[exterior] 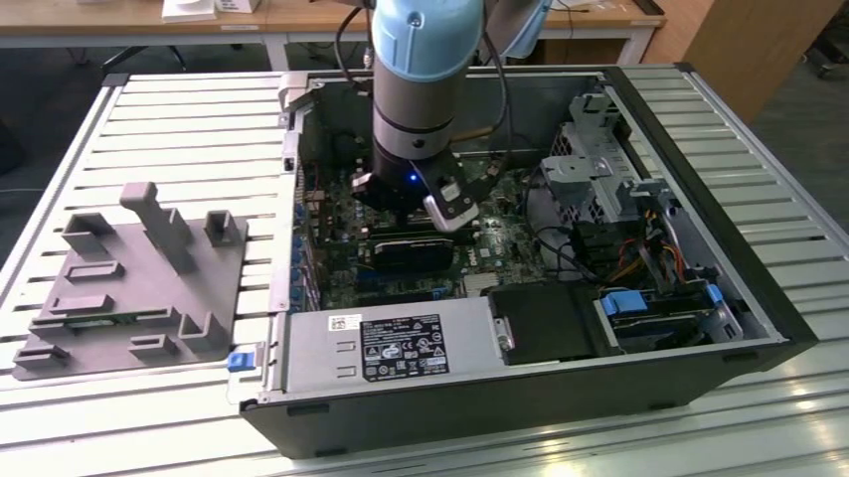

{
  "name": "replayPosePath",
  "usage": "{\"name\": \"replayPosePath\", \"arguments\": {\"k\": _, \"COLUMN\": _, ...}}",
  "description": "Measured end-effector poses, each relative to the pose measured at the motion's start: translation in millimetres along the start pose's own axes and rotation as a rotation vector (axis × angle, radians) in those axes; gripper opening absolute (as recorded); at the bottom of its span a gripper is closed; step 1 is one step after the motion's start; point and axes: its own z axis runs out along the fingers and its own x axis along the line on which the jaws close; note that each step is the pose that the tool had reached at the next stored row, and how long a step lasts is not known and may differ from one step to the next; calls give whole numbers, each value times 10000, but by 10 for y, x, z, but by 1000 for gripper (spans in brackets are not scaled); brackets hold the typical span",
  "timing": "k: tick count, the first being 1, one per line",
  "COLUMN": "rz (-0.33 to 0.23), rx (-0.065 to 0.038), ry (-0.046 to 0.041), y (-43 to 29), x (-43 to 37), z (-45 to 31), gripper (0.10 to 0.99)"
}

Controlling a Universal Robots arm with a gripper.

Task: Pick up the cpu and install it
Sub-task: 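Install the second cpu locking lever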

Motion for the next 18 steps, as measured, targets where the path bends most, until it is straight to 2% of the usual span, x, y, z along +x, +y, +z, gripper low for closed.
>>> {"name": "replayPosePath", "arguments": {"k": 18, "rz": -11, "rx": -363, "ry": 9, "y": -12, "x": 31, "z": 49, "gripper": 106}}
